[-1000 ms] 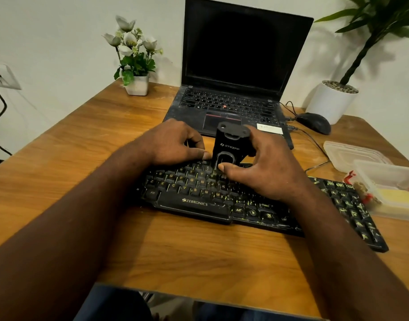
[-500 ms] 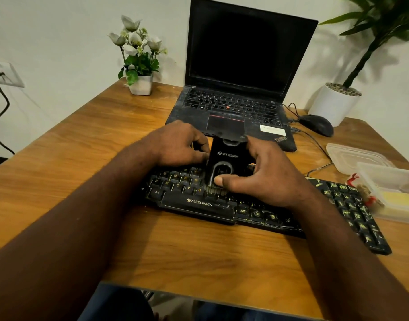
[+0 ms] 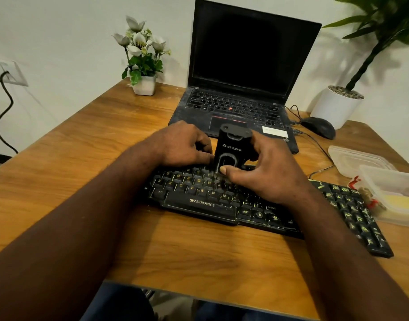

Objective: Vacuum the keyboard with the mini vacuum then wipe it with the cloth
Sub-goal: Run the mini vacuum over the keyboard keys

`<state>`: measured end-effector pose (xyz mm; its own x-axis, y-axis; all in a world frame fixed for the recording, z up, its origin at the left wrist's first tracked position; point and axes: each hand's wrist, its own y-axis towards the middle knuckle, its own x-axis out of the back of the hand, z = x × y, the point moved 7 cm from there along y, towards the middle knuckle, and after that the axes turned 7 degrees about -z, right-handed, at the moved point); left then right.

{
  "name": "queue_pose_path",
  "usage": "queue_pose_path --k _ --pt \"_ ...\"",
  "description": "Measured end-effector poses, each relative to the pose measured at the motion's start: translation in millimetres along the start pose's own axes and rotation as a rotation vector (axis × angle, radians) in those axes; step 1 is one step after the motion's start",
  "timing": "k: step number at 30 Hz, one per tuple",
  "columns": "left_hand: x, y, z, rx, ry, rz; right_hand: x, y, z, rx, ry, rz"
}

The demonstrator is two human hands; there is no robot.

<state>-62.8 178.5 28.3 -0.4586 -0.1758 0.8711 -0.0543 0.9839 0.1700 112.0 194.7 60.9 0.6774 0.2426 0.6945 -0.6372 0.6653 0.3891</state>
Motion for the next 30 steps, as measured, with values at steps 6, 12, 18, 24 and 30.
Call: queue_pose_path --k 6,12,18,24,30 --pt "0.4 0.6 1.8 0.018 -0.011 -0.006 -11.3 -8.4 0.0 -0.055 0.209 0.195" --pt "0.6 -1.2 -2.4 -0.003 -0.016 0.004 5.3 -2.8 0.2 -0.002 0.085 0.047" --pt "0.5 0.5 -0.3 0.002 0.000 -0.003 -8.8 -4.3 0.9 -0.005 0.101 0.136" --pt "1.2 -1.5 -2.3 0.000 -0.005 -0.004 -0.7 -7.7 2.8 -0.035 0.247 0.180" --pt "2.7 -1.5 -3.9 0.017 0.008 -0.014 1.3 -4.7 3.9 -0.001 0.180 0.117"
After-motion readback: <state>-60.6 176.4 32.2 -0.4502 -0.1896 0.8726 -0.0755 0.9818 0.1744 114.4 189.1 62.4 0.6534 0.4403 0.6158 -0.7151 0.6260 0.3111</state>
